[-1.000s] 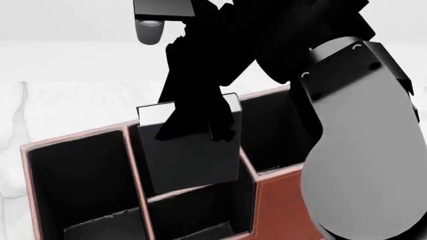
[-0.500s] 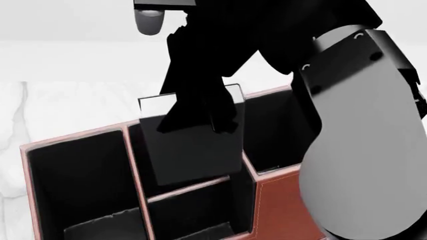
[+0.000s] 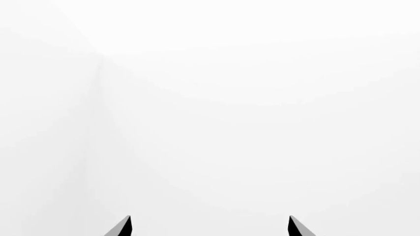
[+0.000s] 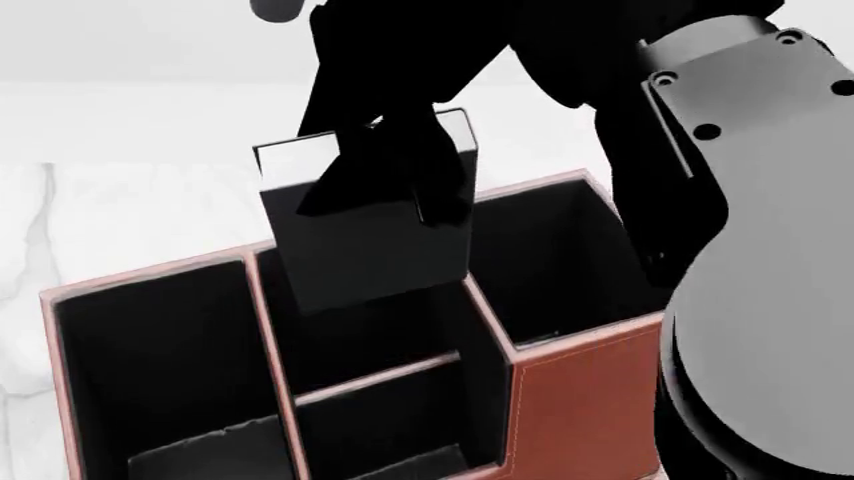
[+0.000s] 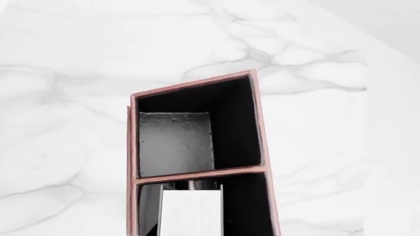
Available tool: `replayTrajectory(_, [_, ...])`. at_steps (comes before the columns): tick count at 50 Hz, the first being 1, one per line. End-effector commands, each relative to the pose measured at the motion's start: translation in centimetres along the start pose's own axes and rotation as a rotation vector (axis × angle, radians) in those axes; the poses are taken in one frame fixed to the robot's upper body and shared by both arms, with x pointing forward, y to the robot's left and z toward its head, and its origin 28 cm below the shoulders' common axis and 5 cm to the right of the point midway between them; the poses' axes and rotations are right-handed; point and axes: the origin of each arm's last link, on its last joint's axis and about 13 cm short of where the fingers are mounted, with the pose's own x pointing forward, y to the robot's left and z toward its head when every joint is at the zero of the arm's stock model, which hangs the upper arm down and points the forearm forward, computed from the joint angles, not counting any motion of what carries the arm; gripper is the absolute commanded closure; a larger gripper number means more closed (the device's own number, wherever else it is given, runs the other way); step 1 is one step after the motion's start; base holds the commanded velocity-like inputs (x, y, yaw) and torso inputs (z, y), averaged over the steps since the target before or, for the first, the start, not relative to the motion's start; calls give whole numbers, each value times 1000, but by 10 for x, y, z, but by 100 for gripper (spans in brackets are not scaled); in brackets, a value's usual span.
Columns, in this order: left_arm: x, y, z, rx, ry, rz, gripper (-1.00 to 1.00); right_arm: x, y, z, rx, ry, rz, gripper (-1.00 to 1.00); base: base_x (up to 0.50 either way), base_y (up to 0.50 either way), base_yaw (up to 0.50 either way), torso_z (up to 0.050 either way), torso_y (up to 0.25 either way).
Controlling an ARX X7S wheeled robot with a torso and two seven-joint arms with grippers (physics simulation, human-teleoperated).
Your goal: Pick up the book and place it in the front compartment of the caddy.
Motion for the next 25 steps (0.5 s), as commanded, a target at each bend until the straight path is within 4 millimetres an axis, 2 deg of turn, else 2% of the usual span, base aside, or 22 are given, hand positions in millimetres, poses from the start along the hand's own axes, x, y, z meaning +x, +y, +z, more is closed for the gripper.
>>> replayTrajectory(1, [0, 1, 0, 1, -10, 2, -100, -1, -3, 9, -131, -23, -65, 100, 0, 0, 0, 0, 10])
replayTrajectory(25, [0, 1, 1, 33, -21, 4, -100, 6, -3, 3, -182, -8, -93, 100, 0, 0, 0, 0, 1])
